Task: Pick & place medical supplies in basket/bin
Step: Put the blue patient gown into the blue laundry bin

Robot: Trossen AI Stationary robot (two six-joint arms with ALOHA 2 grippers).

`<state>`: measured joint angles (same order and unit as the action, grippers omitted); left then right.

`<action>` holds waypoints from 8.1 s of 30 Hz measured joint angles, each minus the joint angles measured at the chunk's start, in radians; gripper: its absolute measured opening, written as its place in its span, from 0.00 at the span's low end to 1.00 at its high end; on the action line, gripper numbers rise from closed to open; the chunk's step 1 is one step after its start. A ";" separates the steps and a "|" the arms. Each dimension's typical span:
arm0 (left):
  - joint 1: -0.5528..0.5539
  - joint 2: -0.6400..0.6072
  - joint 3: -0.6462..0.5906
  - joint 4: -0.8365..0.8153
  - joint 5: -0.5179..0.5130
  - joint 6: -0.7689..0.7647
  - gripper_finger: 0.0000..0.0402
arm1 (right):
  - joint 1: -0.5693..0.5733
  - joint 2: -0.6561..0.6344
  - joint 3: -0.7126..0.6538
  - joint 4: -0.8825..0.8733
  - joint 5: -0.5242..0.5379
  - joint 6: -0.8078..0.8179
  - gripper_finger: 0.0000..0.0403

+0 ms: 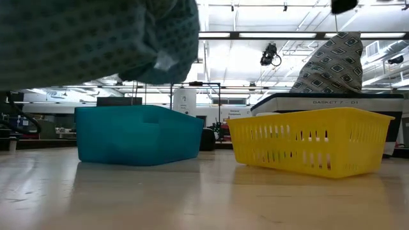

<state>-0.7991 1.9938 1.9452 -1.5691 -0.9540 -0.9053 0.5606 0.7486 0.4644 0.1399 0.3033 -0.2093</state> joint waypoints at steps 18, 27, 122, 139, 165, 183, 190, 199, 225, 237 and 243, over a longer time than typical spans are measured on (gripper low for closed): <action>0.358 -0.048 0.001 0.669 0.023 1.021 0.13 | -0.244 0.002 0.000 -0.046 -0.195 -0.100 0.64; 0.541 -0.048 0.001 0.748 0.240 1.176 0.13 | -0.242 0.002 0.000 -0.047 0.229 -0.320 0.64; 0.651 -0.185 0.038 1.331 0.558 1.585 0.78 | -0.775 0.135 0.000 -0.384 0.770 -0.100 0.04; 0.427 -0.324 0.036 1.267 0.465 1.481 0.77 | -1.071 0.134 0.000 -0.541 0.565 0.221 0.33; 0.441 -0.322 0.036 1.257 0.487 1.490 0.77 | -0.888 0.133 0.480 -1.155 0.380 0.546 0.75; 0.439 -0.321 0.032 1.206 0.550 1.410 0.77 | -0.792 0.135 0.312 -0.425 0.420 0.106 0.01; 0.438 -0.313 0.031 1.164 0.566 1.367 0.77 | -0.970 0.135 0.197 -0.053 0.242 -0.033 0.00; 0.439 -0.233 -0.208 1.506 0.694 1.289 0.77 | -1.189 0.135 0.053 0.028 0.016 0.041 0.00; 0.420 -0.483 -1.510 2.942 0.435 1.094 0.77 | -1.266 0.135 -0.114 0.156 -0.175 0.121 0.00; 0.384 -0.762 -1.937 2.958 0.312 0.948 0.77 | -1.266 0.135 -0.114 0.154 -0.196 0.126 0.00; 0.264 -0.966 -1.937 2.675 0.155 0.996 0.77 | -1.266 0.135 -0.114 0.159 -0.196 0.127 0.00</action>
<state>-0.5351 1.0278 0.0078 1.1056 -0.7994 0.0906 -0.7055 0.8841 0.3508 0.2987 0.1078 -0.0827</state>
